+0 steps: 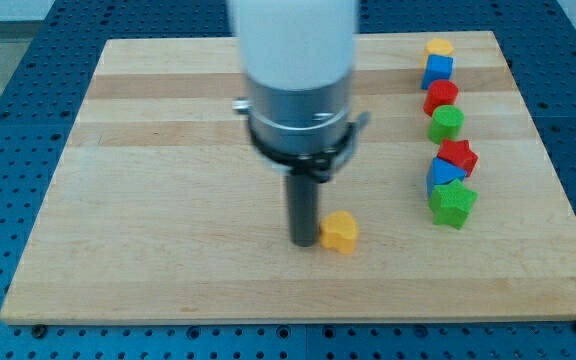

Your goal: Point at the red circle

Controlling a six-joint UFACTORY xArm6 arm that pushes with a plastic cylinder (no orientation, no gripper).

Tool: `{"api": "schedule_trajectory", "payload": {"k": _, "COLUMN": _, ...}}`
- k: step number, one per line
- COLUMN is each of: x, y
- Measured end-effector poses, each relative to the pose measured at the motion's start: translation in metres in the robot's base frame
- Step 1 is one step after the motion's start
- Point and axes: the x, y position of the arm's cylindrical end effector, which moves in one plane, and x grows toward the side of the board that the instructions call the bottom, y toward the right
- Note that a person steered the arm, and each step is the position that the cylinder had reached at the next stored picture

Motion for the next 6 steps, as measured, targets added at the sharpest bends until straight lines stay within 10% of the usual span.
{"api": "schedule_trajectory", "payload": {"k": 5, "x": 0.049, "y": 0.162}}
{"api": "schedule_trajectory", "payload": {"k": 6, "x": 0.042, "y": 0.095}}
